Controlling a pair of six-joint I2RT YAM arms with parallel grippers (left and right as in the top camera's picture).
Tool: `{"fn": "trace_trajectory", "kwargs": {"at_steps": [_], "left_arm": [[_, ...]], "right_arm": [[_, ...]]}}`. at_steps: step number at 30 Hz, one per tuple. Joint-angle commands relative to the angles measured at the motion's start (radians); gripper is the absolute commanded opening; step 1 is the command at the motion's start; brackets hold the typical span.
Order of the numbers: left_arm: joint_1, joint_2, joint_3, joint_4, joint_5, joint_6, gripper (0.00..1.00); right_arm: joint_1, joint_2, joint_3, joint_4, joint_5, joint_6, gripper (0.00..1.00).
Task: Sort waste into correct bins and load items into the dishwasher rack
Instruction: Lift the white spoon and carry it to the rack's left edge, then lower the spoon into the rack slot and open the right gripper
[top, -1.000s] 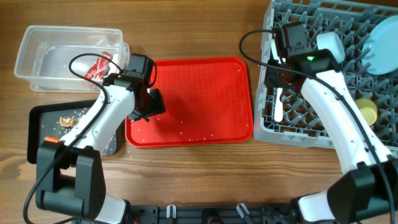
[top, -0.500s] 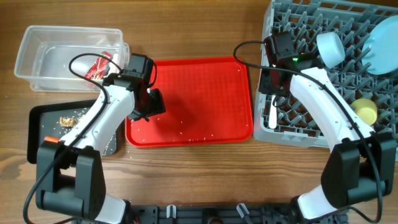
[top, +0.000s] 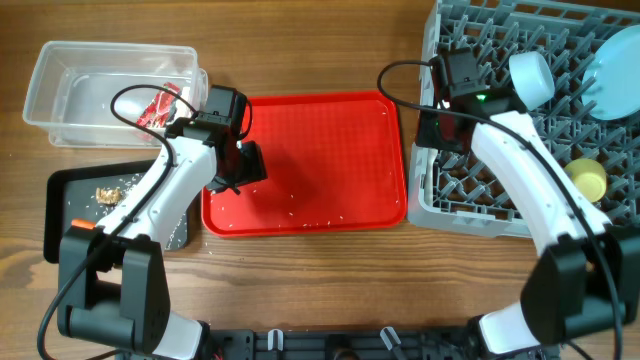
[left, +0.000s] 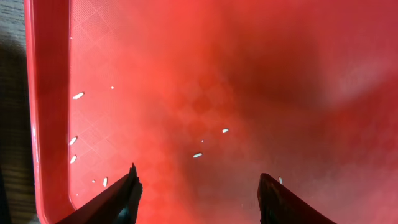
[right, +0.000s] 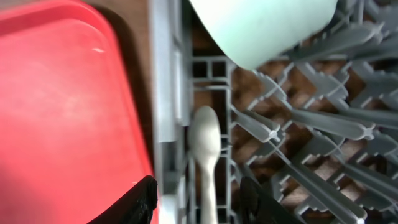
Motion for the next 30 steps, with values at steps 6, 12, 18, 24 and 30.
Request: {"fn": "trace_trajectory", "kwargs": {"at_steps": [6, 12, 18, 24, 30], "left_arm": [[-0.003, 0.009, 0.005, 0.029, -0.017, 0.012, 0.63], [-0.003, 0.009, 0.005, 0.032, -0.016, 0.012, 0.62], [-0.003, 0.009, 0.005, 0.033, -0.016, 0.012, 0.62], [-0.003, 0.009, 0.005, 0.033, -0.016, 0.012, 0.62], [-0.003, 0.009, 0.005, 0.033, -0.016, 0.012, 0.62]], "right_arm": [[0.006, -0.132, 0.005, 0.066, -0.293, -0.161, 0.28], [0.006, -0.098, 0.005, 0.041, -0.444, -0.191, 0.24], [0.01, -0.077, 0.005, -0.03, -0.512, -0.234, 0.24], [0.016, -0.037, -0.02, -0.085, -0.521, -0.267, 0.25], [0.016, -0.005, -0.107, -0.071, -0.505, -0.264, 0.25]]}}
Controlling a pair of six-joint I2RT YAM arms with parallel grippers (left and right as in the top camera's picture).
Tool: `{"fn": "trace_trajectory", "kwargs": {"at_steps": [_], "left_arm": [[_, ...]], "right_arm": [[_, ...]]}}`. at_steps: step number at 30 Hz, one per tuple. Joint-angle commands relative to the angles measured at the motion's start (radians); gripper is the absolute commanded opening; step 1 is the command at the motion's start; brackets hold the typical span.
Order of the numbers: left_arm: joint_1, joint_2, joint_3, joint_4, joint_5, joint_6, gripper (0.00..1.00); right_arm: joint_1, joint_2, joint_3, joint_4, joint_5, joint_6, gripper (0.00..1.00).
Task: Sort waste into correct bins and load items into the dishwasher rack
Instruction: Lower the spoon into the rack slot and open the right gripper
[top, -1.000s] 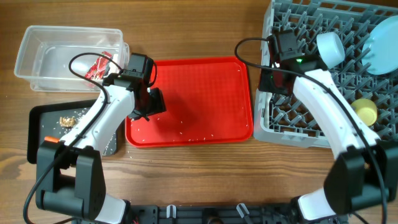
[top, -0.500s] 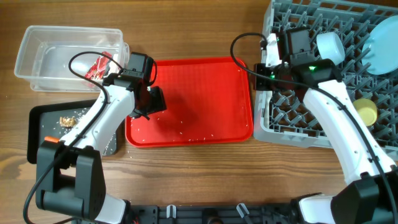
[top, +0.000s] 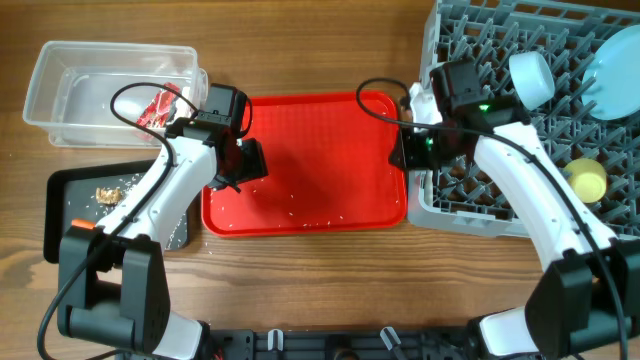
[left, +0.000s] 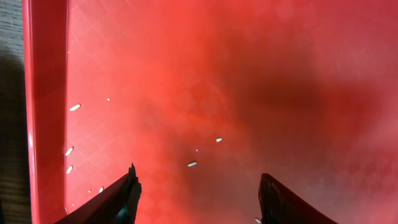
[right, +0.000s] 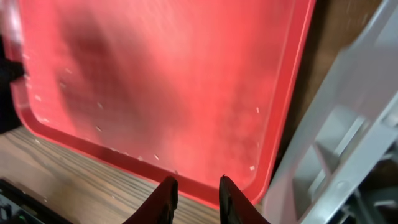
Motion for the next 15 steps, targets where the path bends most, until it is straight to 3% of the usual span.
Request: {"fn": "trace_trajectory", "kwargs": {"at_steps": [1, 7, 15], "left_arm": [[-0.003, 0.009, 0.005, 0.004, -0.016, 0.012, 0.62], [-0.003, 0.009, 0.005, 0.003, -0.016, 0.012, 0.63], [-0.003, 0.009, 0.005, 0.003, -0.016, 0.012, 0.63]], "right_arm": [[0.003, 0.035, -0.055, 0.009, 0.001, -0.012, 0.25], [0.003, 0.035, -0.074, -0.018, 0.238, 0.121, 0.25], [0.003, 0.035, -0.074, -0.071, 0.366, 0.216, 0.25]]}}
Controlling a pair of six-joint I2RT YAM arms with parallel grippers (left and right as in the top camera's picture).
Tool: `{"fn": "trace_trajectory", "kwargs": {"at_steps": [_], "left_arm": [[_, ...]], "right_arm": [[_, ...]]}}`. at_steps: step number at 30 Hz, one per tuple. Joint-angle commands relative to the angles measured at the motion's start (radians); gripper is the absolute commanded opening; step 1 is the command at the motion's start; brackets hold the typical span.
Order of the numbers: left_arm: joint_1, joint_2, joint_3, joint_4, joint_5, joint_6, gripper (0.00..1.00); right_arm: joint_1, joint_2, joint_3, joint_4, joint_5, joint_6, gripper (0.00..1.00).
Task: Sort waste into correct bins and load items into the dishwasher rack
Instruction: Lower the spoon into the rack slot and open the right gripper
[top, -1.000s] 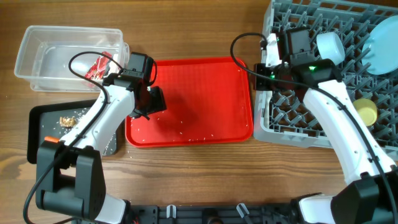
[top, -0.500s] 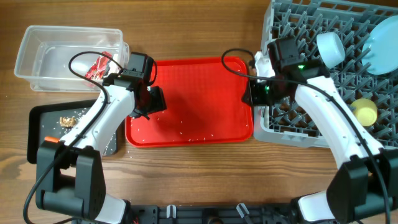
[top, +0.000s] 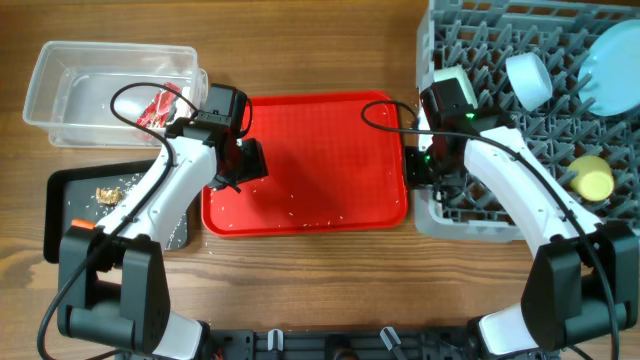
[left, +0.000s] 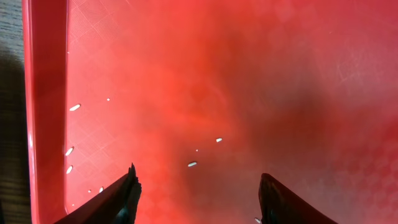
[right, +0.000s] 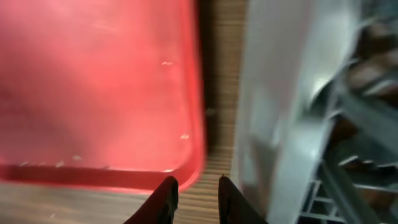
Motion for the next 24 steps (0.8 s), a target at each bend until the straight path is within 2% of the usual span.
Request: {"fn": "trace_trajectory", "kwargs": {"at_steps": [1, 17, 20, 24], "left_arm": [[-0.003, 0.009, 0.005, 0.003, -0.016, 0.012, 0.63], [-0.003, 0.009, 0.005, 0.004, -0.016, 0.012, 0.63], [-0.003, 0.009, 0.005, 0.004, -0.016, 0.012, 0.62], [-0.003, 0.009, 0.005, 0.004, -0.016, 0.012, 0.62]], "right_arm": [[-0.009, 0.004, -0.002, -0.012, 0.127, 0.059, 0.25], [-0.009, 0.003, -0.002, 0.053, 0.122, 0.013, 0.26], [-0.009, 0.003, -0.002, 0.115, 0.119, -0.039, 0.31], [-0.009, 0.003, -0.002, 0.253, 0.119, -0.14, 0.32]]}}
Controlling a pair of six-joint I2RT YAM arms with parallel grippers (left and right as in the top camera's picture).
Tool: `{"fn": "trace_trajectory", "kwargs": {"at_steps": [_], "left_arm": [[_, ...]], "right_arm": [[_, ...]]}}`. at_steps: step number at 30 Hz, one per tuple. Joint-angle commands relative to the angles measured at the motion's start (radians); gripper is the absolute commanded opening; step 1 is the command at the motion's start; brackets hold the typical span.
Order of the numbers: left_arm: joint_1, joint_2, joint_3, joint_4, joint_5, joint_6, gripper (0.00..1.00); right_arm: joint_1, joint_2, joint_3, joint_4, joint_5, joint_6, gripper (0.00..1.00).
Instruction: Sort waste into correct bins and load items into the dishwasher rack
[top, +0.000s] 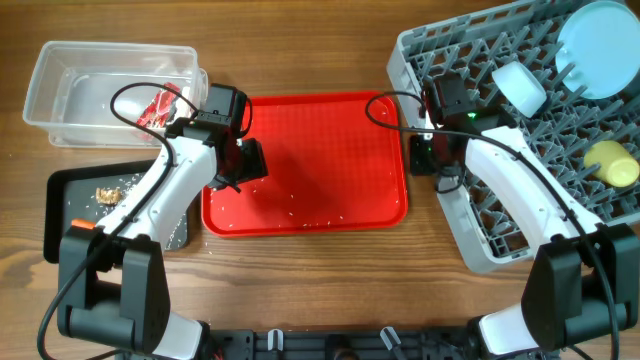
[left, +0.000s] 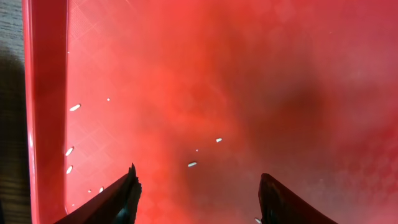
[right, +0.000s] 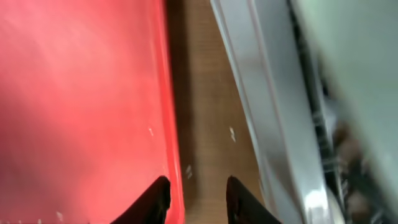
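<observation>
The red tray (top: 320, 150) lies mid-table with only a few rice grains (left: 192, 164) on it. My left gripper (top: 248, 160) (left: 198, 174) hangs open just over the tray's left part, with nothing between its fingers. The grey dishwasher rack (top: 470, 235) lies askew at the right and holds a white cup (top: 520, 85), a light blue plate (top: 597, 35) and a yellow cup (top: 612, 160). My right gripper (top: 425, 158) (right: 197, 182) is open and empty over the wood strip between the tray's right rim (right: 169, 124) and the rack's wall (right: 261, 93).
A clear plastic bin (top: 60, 95) with a red wrapper (top: 157, 105) stands at the back left. In front of it is a black tray (top: 60, 215) with food crumbs (top: 108, 193). The rack's far corner reaches close to the red tray's back right corner.
The rack has turned and now lies slanted, its front end swung to the right. My right gripper's fingers stand wider apart, over the gap beside the tray. The left arm has not moved.
My right gripper was open over the rack's left edge, above a white spoon lying in the rack. Then it was nearly shut over the tray's right part, then at the rack's left wall. The rack now lies askew. My left gripper stayed open over the tray throughout.
</observation>
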Motion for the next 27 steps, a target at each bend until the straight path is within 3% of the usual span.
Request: {"fn": "trace_trajectory", "kwargs": {"at_steps": [1, 5, 27], "left_arm": [[-0.003, 0.009, 0.005, 0.003, -0.016, 0.012, 0.62], [-0.003, 0.009, 0.005, 0.003, -0.016, 0.012, 0.62], [-0.003, 0.009, 0.005, 0.003, -0.016, 0.012, 0.62]], "right_arm": [[-0.003, 0.003, 0.0, 0.098, 0.014, -0.126, 0.32], [-0.003, 0.029, -0.001, 0.198, 0.015, -0.202, 0.33], [-0.003, 0.113, 0.001, 0.51, 0.191, -0.202, 0.34]]}}
